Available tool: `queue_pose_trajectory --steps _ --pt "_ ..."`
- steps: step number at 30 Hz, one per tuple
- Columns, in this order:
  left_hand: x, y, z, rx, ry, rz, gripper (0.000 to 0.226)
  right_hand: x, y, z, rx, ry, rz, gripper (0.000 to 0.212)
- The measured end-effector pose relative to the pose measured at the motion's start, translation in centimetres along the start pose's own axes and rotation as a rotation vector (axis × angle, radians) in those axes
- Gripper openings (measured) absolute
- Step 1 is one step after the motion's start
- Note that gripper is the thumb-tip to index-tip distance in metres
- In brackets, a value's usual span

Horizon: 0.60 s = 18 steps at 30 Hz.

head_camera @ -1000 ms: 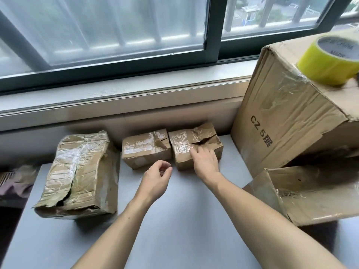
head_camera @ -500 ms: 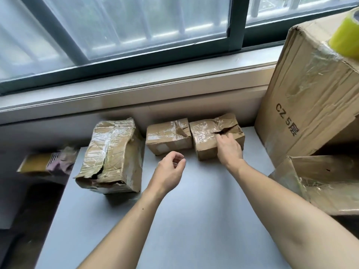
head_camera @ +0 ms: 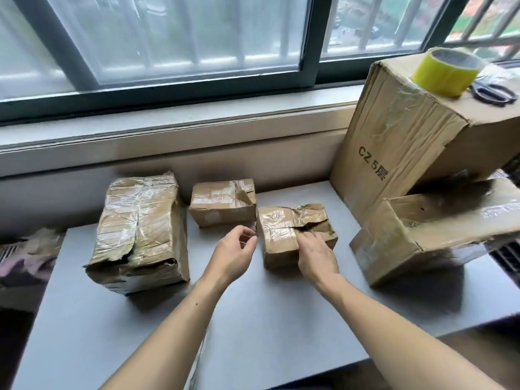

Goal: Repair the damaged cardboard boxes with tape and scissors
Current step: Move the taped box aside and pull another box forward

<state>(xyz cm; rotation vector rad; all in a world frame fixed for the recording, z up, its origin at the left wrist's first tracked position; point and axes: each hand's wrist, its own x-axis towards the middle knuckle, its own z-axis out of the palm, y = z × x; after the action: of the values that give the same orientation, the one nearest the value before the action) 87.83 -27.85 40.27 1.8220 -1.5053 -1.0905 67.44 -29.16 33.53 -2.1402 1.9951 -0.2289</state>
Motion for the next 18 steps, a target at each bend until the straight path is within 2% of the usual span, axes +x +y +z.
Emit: queue_pose_trajectory --steps 3,5,8,10,11,14,18 --pt "-0.5 -0.9 0.8 0.004 -0.062 0.042 0.015 -4.1 -0.4 -0.4 0.049 0.020 -0.051 0.039" --pt "-0.9 -1.4 1.4 0.043 -0.070 0.037 0.033 -6.2 -1.0 -0.9 0.095 0.038 -0.077 0.033" --pt "-2.0 -2.3 2.0 -0.045 -0.142 -0.159 0.076 -8.0 -2.0 -1.8 0.132 0.048 -0.113 0.015" --pt "-2.4 -2.6 2.0 -0.231 -0.200 -0.324 0.105 -8.1 -2.8 -2.4 0.155 0.063 -0.138 0.014" --pt "-2.5 -2.6 1.9 -0.304 -0.209 -0.379 0.110 -8.0 -3.1 -2.6 0.164 0.072 -0.150 0.015" --pt "-2.2 -2.7 1.2 -0.416 -0.184 -0.459 0.091 -7.6 -3.4 -3.1 0.185 0.096 -0.200 0.013" --pt "-2.3 -2.0 0.6 -0.584 -0.238 -0.572 0.067 -6.5 -3.0 -3.4 0.245 0.095 -0.286 0.011"
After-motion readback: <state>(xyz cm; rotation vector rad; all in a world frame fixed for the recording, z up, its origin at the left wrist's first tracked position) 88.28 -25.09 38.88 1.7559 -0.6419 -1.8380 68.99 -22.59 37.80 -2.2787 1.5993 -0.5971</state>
